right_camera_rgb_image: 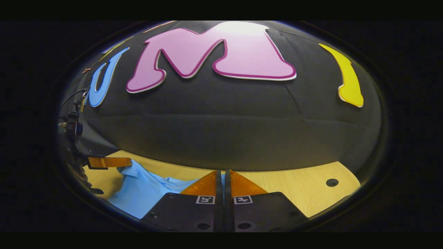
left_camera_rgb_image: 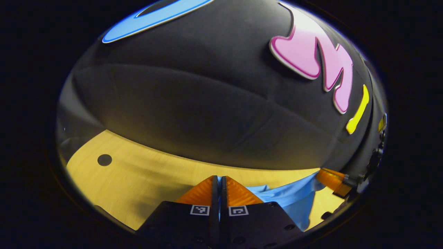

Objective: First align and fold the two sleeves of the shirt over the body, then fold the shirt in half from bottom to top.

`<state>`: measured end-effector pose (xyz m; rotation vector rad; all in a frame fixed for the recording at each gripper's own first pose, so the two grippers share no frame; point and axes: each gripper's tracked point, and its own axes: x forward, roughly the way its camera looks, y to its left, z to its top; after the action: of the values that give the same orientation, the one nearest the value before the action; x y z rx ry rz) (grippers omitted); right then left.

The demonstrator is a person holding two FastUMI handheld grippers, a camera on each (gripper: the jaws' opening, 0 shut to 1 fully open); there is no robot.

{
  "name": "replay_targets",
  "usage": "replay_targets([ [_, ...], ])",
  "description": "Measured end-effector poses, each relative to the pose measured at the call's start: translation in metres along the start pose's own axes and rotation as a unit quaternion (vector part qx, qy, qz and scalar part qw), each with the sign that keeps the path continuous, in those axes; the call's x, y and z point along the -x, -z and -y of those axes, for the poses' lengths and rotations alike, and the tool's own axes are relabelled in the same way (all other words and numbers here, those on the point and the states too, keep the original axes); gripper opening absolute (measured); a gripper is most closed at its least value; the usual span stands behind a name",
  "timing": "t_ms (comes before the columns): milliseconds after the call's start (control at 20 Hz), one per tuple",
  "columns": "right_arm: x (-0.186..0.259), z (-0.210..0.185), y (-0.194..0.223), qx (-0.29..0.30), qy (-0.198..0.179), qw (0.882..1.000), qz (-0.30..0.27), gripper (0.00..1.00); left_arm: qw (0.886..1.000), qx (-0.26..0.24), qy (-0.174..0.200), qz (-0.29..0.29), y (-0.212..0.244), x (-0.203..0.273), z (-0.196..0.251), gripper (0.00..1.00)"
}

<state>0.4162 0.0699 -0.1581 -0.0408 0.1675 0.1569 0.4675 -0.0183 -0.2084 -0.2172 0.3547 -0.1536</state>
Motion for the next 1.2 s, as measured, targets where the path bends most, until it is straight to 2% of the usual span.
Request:
replay_targets([
  [150,-0.012,0.011,0.017,0.019,0.026,0.999,-0.022,0.05,0.999,-0.015,-0.029,-0.026,0.017,-0.009,-0.014,0.04],
  [200,-0.009,0.012,0.02,0.024,0.031,0.999,-0.03,0.05,0.999,-0.021,-0.037,-0.03,0.02,-0.01,-0.016,0.14],
  [250,-0.004,0.014,0.021,0.027,0.037,0.998,-0.032,0.05,0.998,-0.026,-0.043,-0.03,0.019,-0.004,-0.02,0.31],
  [400,0.029,0.012,-0.001,0.041,0.054,0.998,-0.004,0.77,0.999,-0.022,-0.043,0.003,-0.001,0.027,-0.019,0.8],
  [450,0.045,0.009,-0.011,0.046,0.057,0.997,0.01,0.87,0.999,-0.018,-0.04,0.012,-0.006,0.044,-0.018,0.97],
  [500,0.067,0.005,-0.026,0.05,0.063,0.996,0.029,0.86,0.999,-0.019,-0.041,0.024,-0.015,0.069,-0.017,0.97],
  [600,0.105,-0.004,-0.049,0.053,0.065,0.995,0.053,0.91,0.997,-0.033,-0.044,0.049,-0.026,0.112,-0.016,0.97],
  [700,0.162,-0.019,-0.079,0.062,0.069,0.993,0.075,0.96,0.995,-0.059,-0.045,0.068,-0.038,0.185,-0.01,0.97],
  [1050,0.32,-0.059,-0.139,0.065,0.066,0.991,0.098,0.99,0.984,-0.108,-0.039,0.138,-0.071,0.368,0.024,0.97],
  [1200,0.367,-0.071,-0.163,0.066,0.059,0.99,0.106,0.97,0.982,-0.112,-0.028,0.147,-0.077,0.439,0.045,0.96],
])
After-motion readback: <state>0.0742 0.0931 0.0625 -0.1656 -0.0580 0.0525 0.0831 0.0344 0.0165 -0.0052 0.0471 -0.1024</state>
